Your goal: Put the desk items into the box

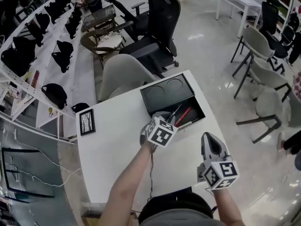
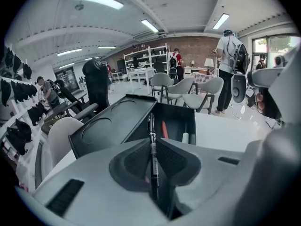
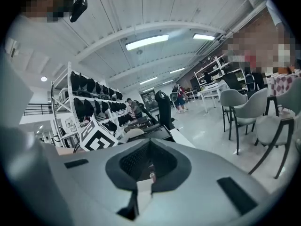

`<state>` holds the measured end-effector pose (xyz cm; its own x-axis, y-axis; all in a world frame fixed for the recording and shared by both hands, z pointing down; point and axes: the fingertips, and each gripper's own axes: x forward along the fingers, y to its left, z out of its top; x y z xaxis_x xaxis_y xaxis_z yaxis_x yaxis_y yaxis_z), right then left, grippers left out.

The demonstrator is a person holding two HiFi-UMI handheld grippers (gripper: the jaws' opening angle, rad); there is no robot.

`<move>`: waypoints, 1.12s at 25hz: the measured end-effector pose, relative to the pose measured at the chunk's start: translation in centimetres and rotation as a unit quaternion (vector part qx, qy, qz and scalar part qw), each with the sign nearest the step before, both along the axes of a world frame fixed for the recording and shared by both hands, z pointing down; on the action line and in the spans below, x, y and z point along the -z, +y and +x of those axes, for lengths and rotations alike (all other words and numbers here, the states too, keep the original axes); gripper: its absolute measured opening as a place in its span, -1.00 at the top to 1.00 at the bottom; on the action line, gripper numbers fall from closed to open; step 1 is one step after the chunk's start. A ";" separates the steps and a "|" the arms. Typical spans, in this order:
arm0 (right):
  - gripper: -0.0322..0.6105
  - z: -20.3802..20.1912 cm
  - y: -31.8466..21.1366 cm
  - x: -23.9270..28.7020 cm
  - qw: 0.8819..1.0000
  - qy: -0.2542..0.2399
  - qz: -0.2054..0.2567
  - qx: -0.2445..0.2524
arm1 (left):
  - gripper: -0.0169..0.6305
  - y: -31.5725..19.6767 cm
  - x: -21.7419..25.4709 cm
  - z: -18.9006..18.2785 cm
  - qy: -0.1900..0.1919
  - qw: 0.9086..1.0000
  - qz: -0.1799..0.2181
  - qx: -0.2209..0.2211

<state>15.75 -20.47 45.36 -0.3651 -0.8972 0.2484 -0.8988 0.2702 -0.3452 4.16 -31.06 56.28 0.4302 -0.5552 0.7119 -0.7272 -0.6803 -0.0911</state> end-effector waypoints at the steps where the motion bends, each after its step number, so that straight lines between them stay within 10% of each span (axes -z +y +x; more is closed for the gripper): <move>1: 0.89 0.0 0.0 0.0 1.000 0.000 -0.001 0.000 | 0.81 0.0 -0.2 0.1 -0.005 1.000 -0.004 -0.005; 28: 0.89 -0.2 -0.2 -0.9 1.000 -0.003 -0.013 0.010 | 0.81 -0.4 -3.8 0.2 -0.105 0.991 -0.079 -0.009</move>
<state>15.59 -20.70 46.27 -0.3846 -0.8829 0.2694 -0.8912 0.2791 -0.3576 4.39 -31.47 60.07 0.2715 -0.4231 0.8644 -0.6906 -0.7112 -0.1312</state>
